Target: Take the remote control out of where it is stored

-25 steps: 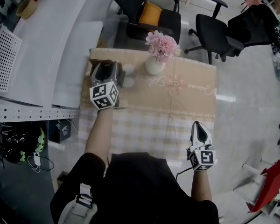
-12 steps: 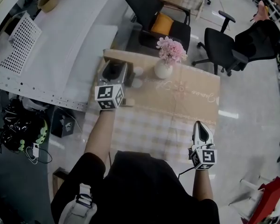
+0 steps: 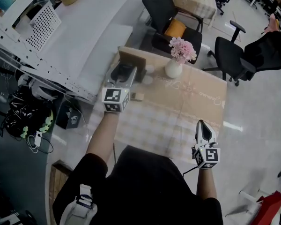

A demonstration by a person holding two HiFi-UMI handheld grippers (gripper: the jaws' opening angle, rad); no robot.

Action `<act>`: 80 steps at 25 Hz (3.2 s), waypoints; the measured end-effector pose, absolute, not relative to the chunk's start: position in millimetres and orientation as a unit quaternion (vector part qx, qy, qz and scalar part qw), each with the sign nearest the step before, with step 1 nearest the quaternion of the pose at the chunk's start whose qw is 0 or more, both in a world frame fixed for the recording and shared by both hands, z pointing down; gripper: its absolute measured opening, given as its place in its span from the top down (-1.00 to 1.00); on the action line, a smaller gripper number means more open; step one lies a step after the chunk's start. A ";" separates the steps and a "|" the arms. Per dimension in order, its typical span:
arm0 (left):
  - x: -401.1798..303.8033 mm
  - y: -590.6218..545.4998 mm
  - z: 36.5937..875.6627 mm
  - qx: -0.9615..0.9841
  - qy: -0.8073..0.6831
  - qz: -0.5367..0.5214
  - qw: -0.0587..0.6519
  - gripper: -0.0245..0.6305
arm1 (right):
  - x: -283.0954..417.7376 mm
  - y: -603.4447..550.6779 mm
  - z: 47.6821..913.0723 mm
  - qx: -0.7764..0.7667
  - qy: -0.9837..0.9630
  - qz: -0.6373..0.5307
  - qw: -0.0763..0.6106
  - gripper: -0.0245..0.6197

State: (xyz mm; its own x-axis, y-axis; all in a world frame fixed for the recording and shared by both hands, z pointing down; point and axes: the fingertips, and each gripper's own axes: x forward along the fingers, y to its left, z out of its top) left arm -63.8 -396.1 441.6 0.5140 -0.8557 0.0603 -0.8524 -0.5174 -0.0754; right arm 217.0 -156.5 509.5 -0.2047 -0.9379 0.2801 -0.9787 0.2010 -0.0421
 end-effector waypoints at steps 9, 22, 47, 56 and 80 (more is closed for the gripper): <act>-83.0 -332.7 465.7 -0.873 0.479 -0.089 0.027 0.18 | 185.8 -150.3 510.1 0.580 -0.803 0.102 0.097 0.91; -85.3 -248.5 501.3 -0.871 0.443 -0.194 0.087 0.19 | 159.4 -145.5 489.9 0.538 -0.835 0.064 0.093 0.91; 1.7 -190.3 599.3 -0.878 0.236 -0.385 0.155 0.19 | 212.2 -105.9 501.1 0.569 -0.815 0.076 0.078 0.91; 42.7 -195.0 624.0 -0.877 0.146 -0.429 0.163 0.19 | 247.0 -98.2 500.1 0.608 -0.786 0.081 0.074 0.91; 87.0 -190.7 707.7 -0.849 -0.030 -0.511 0.131 0.22 | 297.9 -69.0 518.8 0.677 -0.722 0.113 0.085 0.91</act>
State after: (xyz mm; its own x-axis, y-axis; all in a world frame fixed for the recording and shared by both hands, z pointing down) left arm 87.0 -190.7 707.7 0.4759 -0.0832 0.8755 0.1850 -0.9638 -0.1921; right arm 297.9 -69.0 518.8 -0.0687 -0.9588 0.2756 -0.9972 0.0575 -0.0484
